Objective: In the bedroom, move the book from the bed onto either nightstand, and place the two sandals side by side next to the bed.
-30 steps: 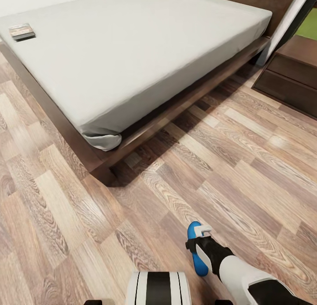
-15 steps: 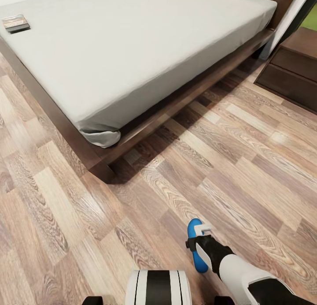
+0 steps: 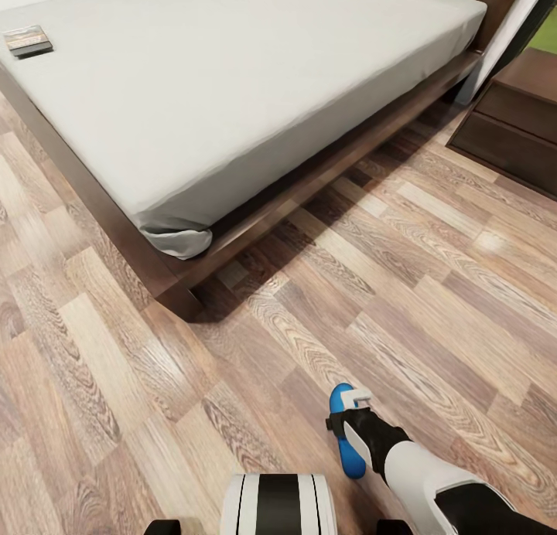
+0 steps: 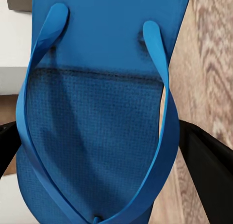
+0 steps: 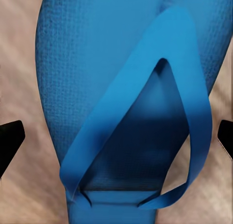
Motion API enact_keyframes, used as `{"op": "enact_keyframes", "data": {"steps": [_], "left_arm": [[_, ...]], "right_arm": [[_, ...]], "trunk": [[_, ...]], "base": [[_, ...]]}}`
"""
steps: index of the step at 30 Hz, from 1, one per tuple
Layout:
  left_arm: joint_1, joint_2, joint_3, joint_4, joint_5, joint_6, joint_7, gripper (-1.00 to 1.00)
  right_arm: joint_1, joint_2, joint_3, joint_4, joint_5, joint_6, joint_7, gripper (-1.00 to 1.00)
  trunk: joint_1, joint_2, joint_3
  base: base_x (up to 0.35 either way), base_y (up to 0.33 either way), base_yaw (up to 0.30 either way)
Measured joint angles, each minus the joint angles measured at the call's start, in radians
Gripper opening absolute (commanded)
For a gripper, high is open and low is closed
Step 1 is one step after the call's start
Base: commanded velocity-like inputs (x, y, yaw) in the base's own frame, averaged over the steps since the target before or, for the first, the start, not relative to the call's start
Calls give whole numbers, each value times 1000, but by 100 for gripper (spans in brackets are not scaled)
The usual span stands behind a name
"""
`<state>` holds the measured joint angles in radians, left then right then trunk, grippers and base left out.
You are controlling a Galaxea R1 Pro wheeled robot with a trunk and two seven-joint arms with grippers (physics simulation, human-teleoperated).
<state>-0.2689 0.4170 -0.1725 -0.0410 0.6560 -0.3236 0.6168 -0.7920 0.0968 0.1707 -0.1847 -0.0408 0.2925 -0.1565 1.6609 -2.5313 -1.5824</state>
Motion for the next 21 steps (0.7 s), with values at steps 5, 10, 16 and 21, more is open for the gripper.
{"op": "enact_keyframes", "data": {"steps": [5,10,16,21], "left_arm": [[0,0,1,0,0,0,0,-100],[0,0,0,0,0,0,0,-100],[0,0,0,-1,0,0,0,-100],[0,0,0,0,0,0,0,-100]], "right_arm": [[-4,0,0,1,-1,1,0,100],[-8,0,0,1,-1,1,0,100],[-10,0,0,1,-1,2,0,100],[-15,0,0,1,-1,2,0,100]], "trunk": [[0,0,-4],[2,-1,-15],[2,-1,-15],[2,-1,-15]], "base": [[0,0,0],[0,0,0],[0,0,0],[0,0,0]]}}
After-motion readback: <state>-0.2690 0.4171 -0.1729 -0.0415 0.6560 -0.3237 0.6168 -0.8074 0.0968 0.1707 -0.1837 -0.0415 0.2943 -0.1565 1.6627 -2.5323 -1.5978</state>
